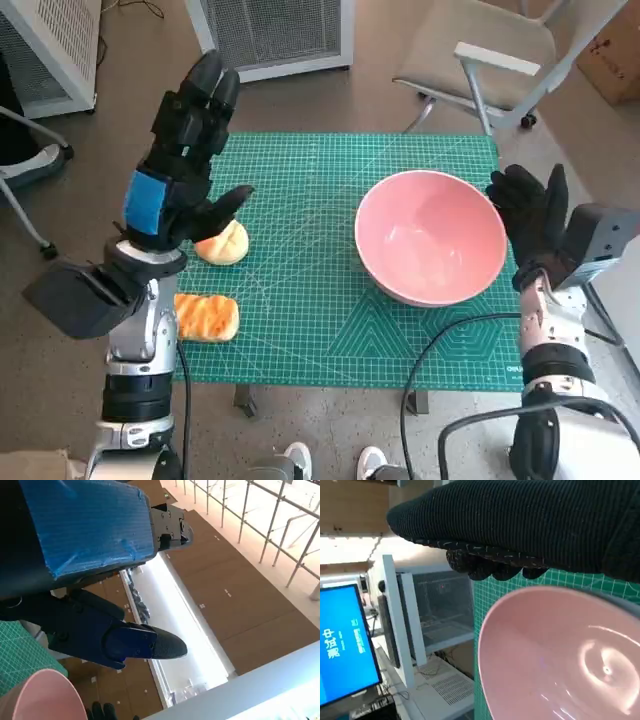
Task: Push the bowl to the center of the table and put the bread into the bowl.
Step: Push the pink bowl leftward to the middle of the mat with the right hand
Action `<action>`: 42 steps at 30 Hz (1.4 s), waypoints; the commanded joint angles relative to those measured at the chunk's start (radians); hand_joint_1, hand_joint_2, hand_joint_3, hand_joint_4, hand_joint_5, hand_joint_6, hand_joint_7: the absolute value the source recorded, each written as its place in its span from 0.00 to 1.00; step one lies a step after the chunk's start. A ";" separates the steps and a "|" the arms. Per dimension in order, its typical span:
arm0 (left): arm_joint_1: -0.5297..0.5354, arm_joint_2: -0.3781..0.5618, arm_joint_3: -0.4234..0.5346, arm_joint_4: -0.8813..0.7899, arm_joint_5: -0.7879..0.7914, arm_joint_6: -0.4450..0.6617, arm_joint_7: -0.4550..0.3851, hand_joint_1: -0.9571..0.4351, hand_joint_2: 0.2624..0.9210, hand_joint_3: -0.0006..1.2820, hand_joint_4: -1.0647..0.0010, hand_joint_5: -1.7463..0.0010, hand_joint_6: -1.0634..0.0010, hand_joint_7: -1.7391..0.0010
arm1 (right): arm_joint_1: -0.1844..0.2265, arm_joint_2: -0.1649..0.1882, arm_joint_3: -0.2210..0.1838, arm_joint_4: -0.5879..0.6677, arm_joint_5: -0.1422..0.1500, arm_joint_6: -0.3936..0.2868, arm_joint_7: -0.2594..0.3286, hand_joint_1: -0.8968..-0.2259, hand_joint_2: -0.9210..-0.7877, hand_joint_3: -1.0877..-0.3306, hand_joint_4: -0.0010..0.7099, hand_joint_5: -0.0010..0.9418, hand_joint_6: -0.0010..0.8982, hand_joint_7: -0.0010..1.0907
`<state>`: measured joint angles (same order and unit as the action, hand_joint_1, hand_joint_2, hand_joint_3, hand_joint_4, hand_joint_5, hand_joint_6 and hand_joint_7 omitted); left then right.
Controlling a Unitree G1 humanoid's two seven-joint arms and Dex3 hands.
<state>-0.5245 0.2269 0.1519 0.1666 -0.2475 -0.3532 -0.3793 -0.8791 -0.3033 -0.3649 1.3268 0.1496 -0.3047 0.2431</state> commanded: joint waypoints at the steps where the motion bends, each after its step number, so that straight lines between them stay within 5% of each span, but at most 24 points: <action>1: 0.015 0.007 0.003 -0.028 -0.006 0.018 0.003 0.27 1.00 0.16 0.92 1.00 0.96 0.82 | 0.020 0.029 0.009 0.010 -0.016 0.011 -0.007 0.48 0.00 0.53 0.39 0.00 0.39 0.11; 42: 0.044 0.005 0.004 -0.085 0.001 0.054 0.027 0.29 1.00 0.16 0.93 1.00 1.00 0.78 | -0.074 0.133 0.048 -0.006 -0.025 -0.049 0.061 0.48 0.00 0.44 0.39 0.00 0.40 0.08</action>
<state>-0.4917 0.2300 0.1553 0.0999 -0.2462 -0.3096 -0.3593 -0.9469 -0.1872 -0.3199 1.3167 0.1314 -0.3576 0.2973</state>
